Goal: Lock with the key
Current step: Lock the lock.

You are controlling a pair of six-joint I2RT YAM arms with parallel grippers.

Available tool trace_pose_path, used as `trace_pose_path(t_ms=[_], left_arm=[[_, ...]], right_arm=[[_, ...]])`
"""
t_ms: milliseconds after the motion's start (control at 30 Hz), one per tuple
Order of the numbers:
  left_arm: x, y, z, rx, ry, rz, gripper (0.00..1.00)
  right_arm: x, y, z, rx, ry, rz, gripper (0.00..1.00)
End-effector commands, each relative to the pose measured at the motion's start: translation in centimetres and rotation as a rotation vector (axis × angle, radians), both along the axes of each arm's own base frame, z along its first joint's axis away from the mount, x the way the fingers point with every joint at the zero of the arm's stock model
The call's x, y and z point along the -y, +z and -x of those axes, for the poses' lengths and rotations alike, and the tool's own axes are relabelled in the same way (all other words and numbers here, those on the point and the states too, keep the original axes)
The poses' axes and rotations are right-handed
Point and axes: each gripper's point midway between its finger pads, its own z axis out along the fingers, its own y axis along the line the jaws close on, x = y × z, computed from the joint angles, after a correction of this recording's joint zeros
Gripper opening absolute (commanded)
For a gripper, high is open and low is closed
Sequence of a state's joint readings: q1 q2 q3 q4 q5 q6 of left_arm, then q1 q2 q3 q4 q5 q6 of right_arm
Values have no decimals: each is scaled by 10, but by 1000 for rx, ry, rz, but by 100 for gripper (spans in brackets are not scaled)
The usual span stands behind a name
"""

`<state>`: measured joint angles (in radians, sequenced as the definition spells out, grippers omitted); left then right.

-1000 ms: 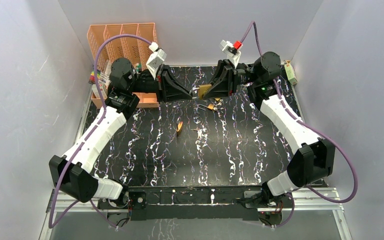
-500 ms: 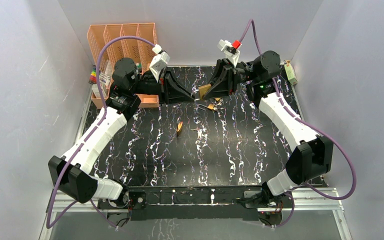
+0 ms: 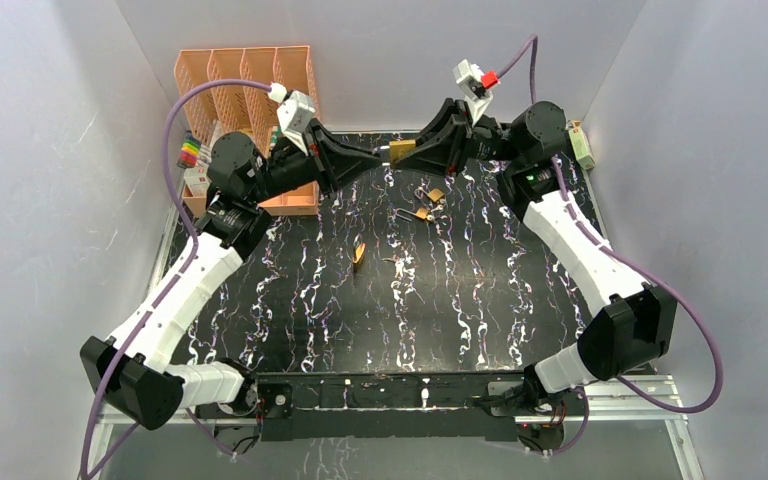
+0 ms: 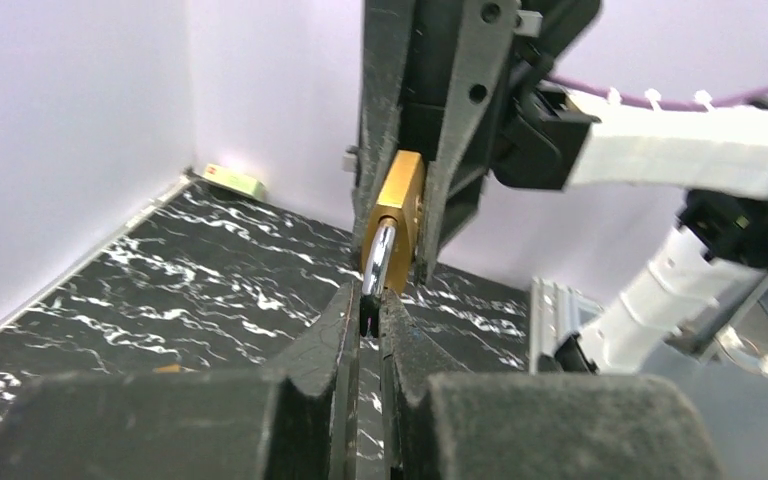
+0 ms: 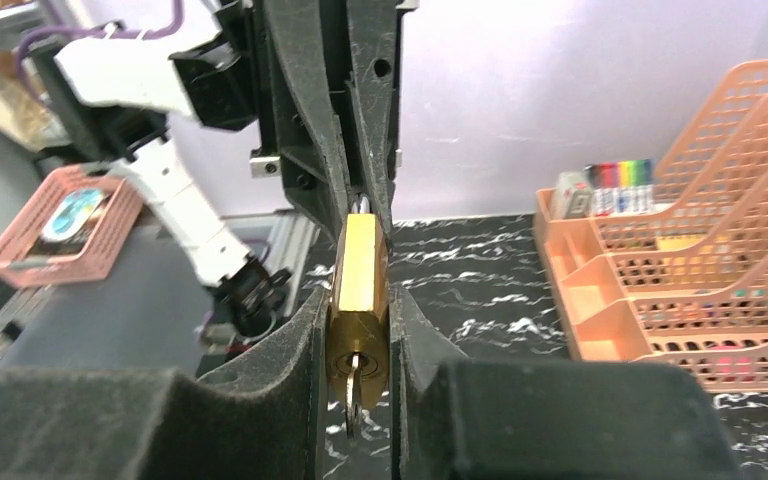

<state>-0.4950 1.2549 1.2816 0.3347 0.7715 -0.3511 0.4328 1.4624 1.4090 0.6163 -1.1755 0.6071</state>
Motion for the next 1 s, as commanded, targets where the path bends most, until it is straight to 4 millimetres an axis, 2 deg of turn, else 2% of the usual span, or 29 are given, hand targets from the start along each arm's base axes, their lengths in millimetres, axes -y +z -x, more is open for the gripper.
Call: trace_pose_path(t_ms=[0,167,200,267,300,400,467,533,633,667,967], left_arm=[[35,-13,-12,-14,33,29,0],[34,-10,-13,9,40,10,0],[34,-10,-13,13,38,4,0],[35,-9,-9,24,20,-8,0],[34,-8,-8,28,15,-12,0],[26,-3,-5,50,29,-9,0],[12,7,-4,54,23,19,0],[5,14,-3,64,26,27,0],[-2,21,-2,80,33,30,0],[-4,23,-3,84,39,32,0],[-9,24,-8,85,60,37,0]], right_arm=[[-42,13,49,1,79,-60,0],[-41,0,46,-30,45,-27,1],[-41,-2,47,-29,40,-22,10],[-39,-3,46,-26,23,-12,35],[-38,-3,45,-18,15,-9,42],[-24,-1,38,-14,-22,-7,53],[-5,3,24,-16,-73,-4,66],[18,5,11,-12,-135,-8,74],[52,6,-5,-10,-226,-9,77],[56,4,-6,-11,-233,-6,77],[57,-14,-8,-39,-229,29,70]])
